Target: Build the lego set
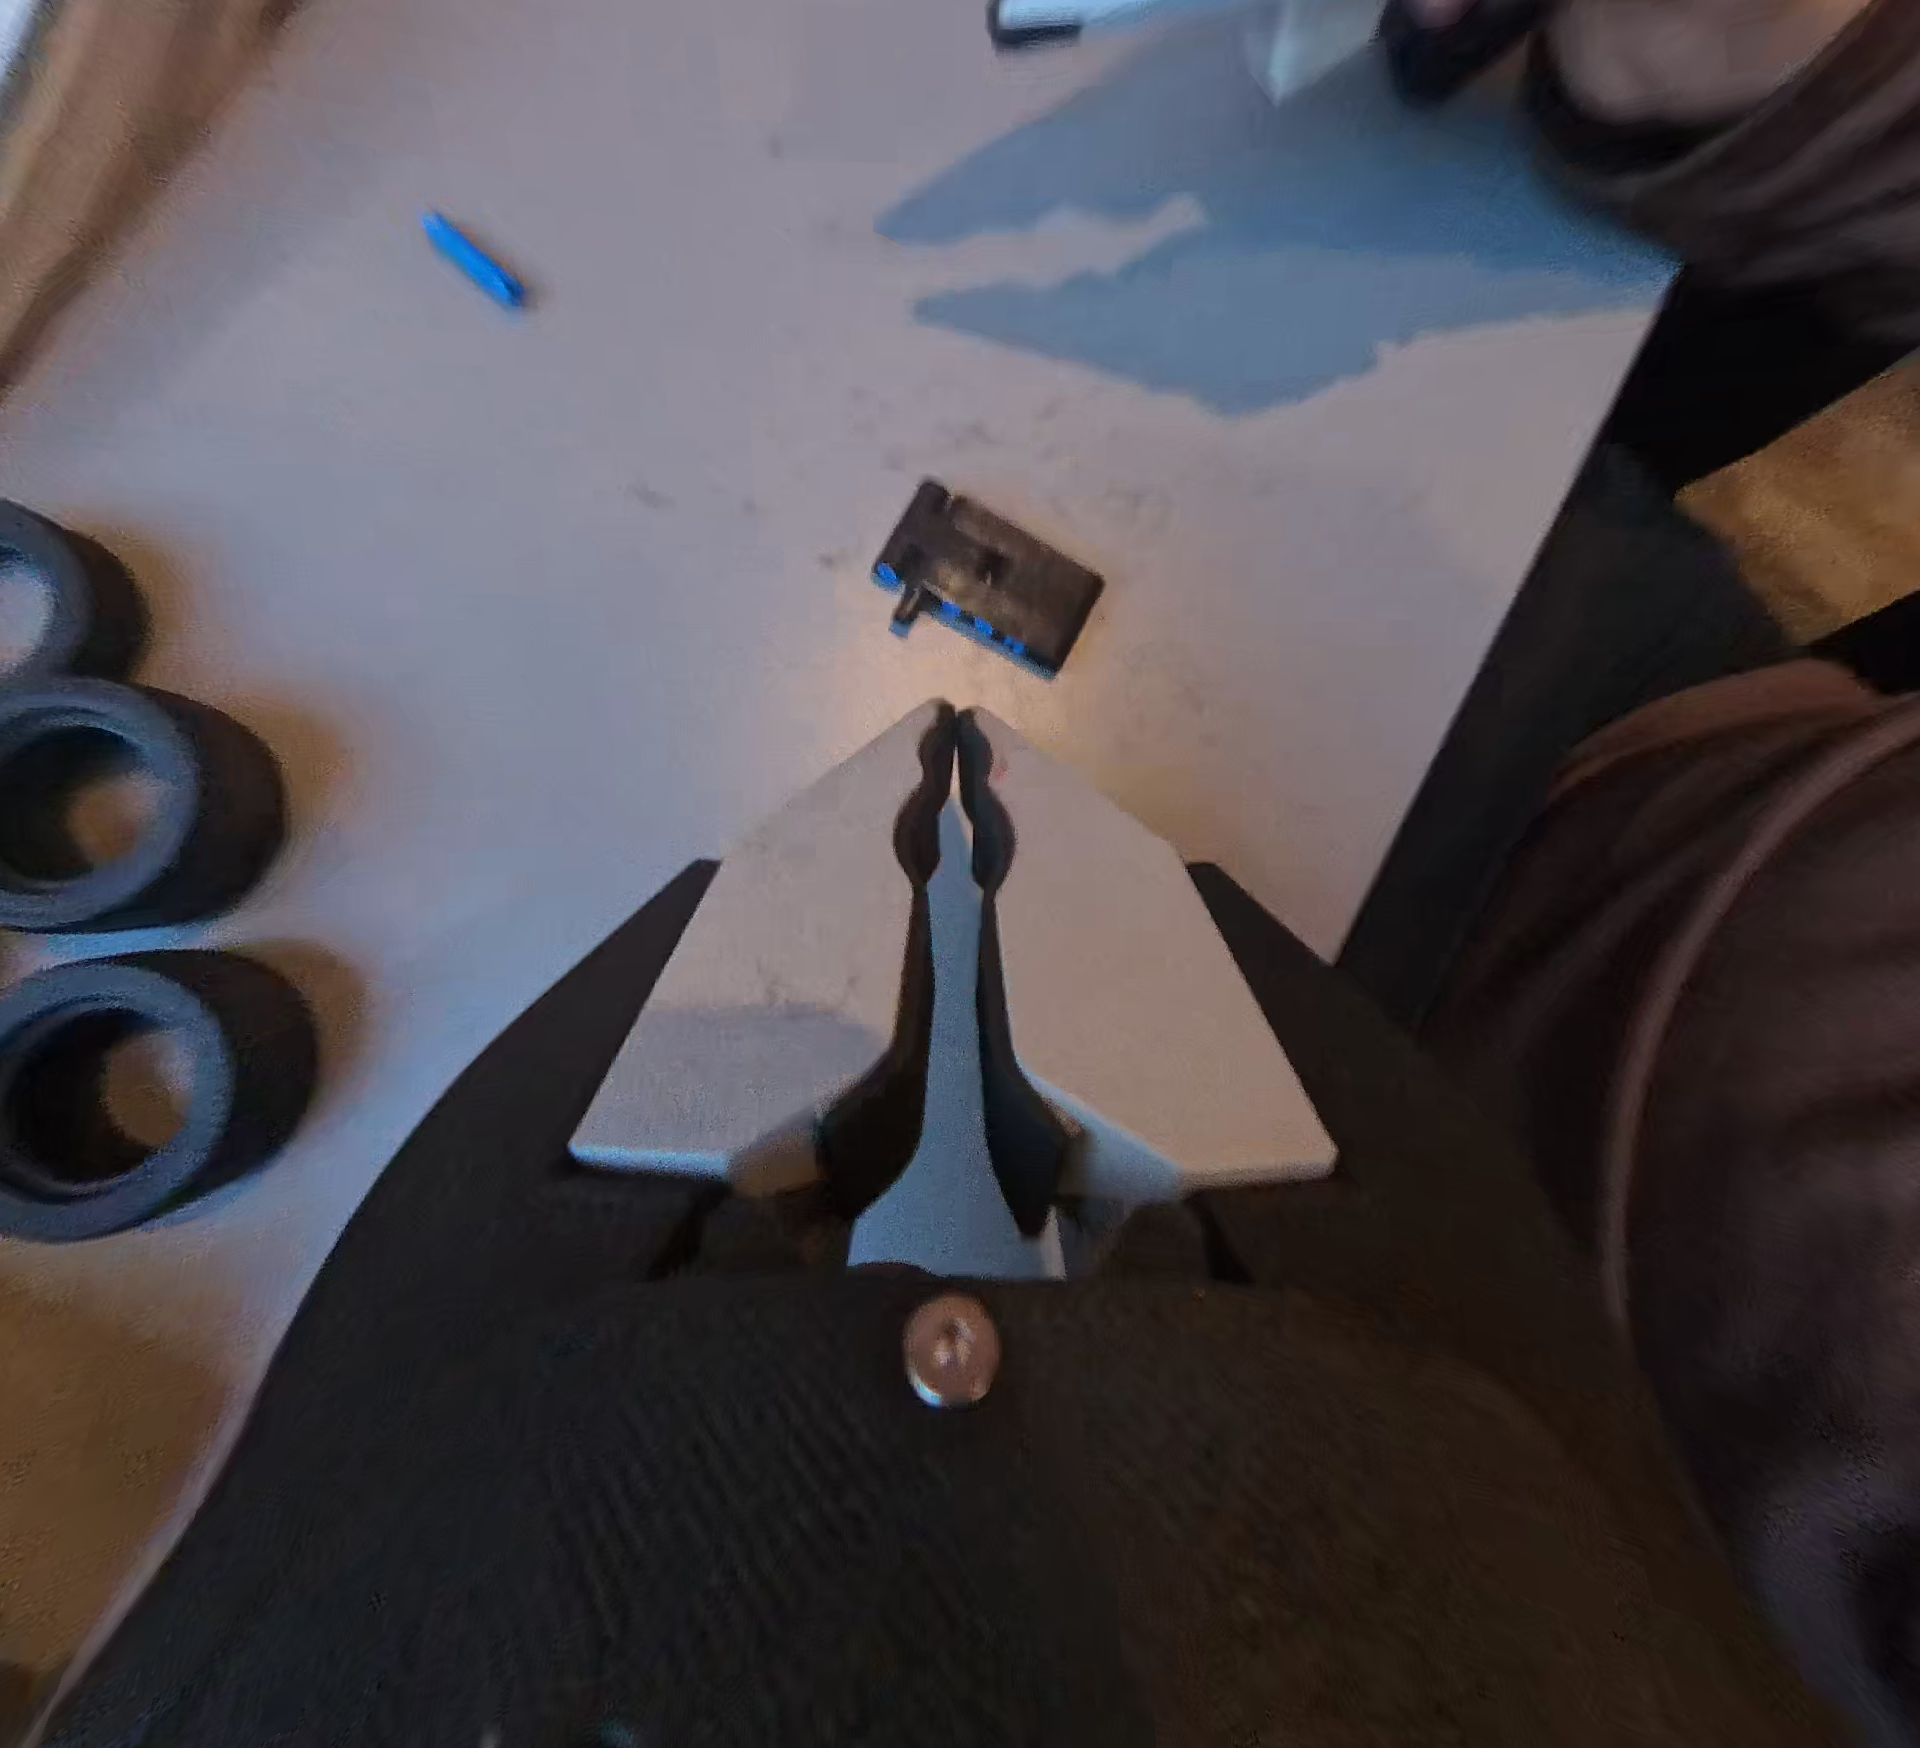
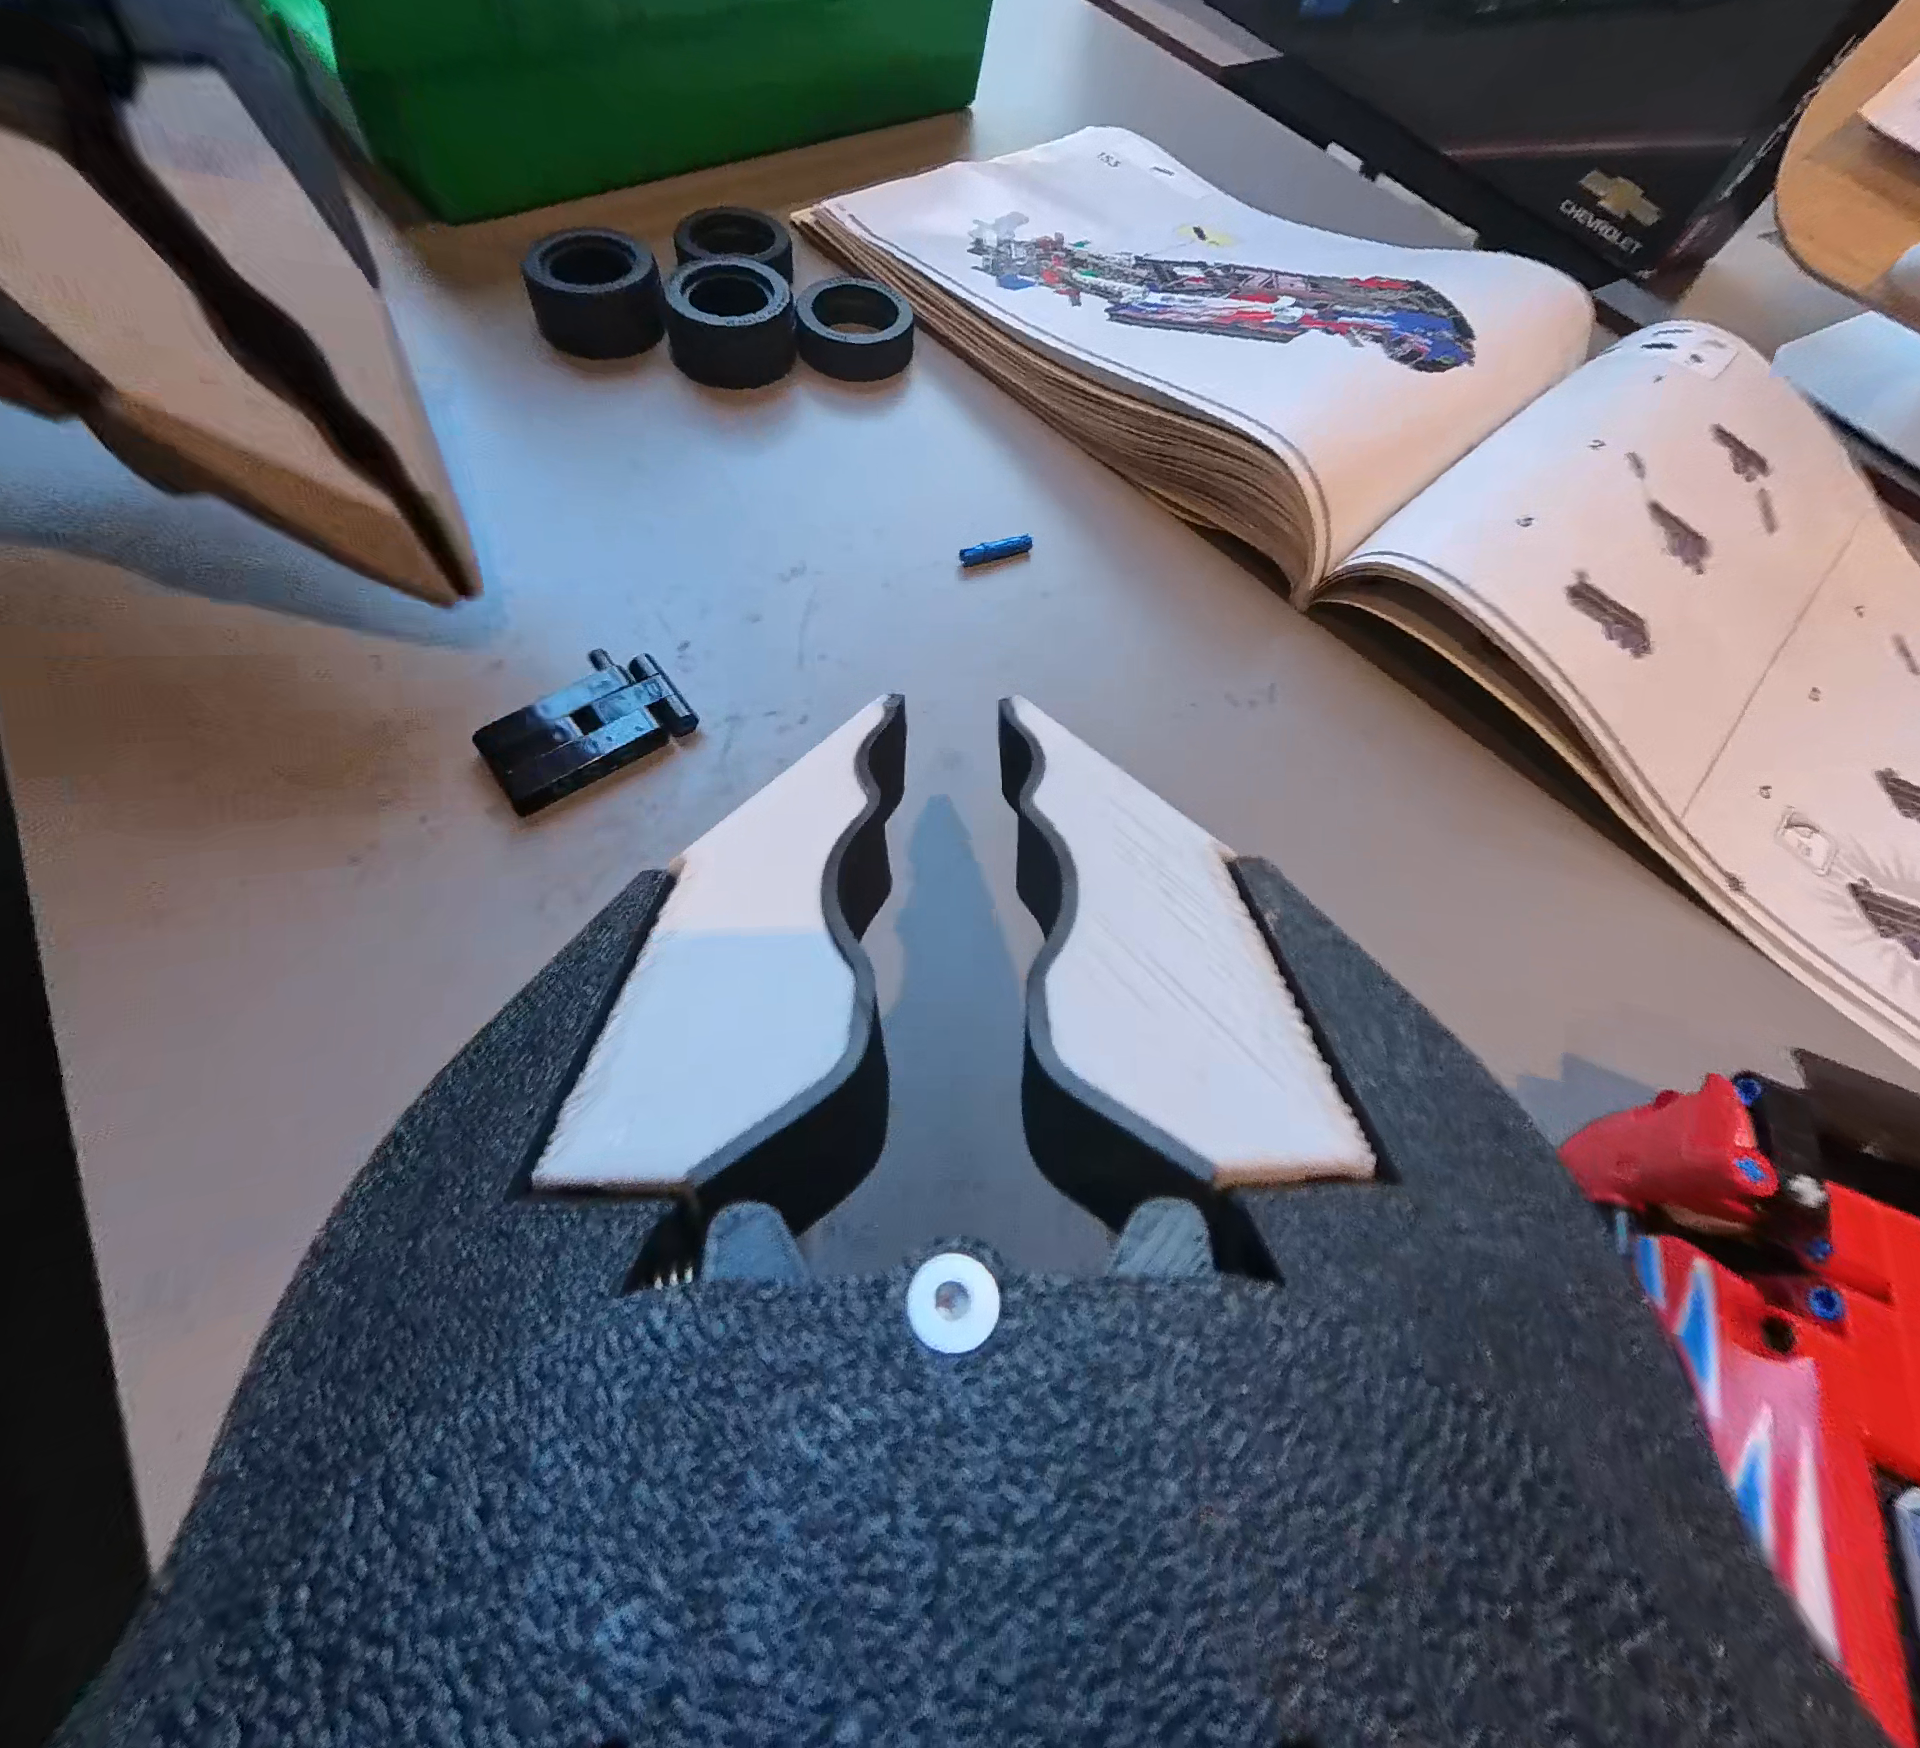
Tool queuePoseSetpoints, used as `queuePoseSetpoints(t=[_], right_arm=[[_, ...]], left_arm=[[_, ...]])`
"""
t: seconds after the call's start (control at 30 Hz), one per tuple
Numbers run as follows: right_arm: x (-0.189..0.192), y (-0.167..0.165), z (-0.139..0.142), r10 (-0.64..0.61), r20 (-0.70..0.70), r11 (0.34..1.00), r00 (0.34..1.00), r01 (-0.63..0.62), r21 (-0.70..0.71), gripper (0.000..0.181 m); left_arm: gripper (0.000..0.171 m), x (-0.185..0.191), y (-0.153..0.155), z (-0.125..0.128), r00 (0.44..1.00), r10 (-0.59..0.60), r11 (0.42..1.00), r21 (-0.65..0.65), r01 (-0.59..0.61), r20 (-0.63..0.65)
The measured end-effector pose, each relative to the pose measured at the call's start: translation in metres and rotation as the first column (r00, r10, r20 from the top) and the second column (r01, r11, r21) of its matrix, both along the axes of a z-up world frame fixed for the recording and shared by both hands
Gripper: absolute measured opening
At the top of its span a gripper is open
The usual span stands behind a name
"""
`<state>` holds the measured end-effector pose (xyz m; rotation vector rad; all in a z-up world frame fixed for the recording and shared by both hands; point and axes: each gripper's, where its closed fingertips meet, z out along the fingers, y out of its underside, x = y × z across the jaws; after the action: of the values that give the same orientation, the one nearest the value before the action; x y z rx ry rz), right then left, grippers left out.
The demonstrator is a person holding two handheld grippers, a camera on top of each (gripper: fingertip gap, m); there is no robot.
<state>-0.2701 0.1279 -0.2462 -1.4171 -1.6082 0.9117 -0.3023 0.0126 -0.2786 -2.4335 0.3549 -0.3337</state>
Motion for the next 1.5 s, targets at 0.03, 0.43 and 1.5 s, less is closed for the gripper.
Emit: queuePoseSetpoints(t=[0.03,0.43,1.5], right_arm=[[0.0,-0.003,-0.002,0.005,0.006,1.0,1.0,-0.005,-0.01,0.017],[0.018,0.008,0.007,-0.072,0.008,0.988,0.997,0.071,0.139,0.013],[0.063,0.027,-0.038,-0.214,0.198,0.976,0.957,0.22,-0.009,0.032]], left_arm=[[0.0,0.001,0.001,-0.011,0.999,0.008,0.999,-0.031,-0.009,-0.032],[0.0,0.084,0.072,-0.004,0.977,-0.169,0.985,0.049,0.164,0.13],[0.0,-0.014,0.133,0.003,0.975,-0.066,0.923,0.357,0.141,-0.213]])
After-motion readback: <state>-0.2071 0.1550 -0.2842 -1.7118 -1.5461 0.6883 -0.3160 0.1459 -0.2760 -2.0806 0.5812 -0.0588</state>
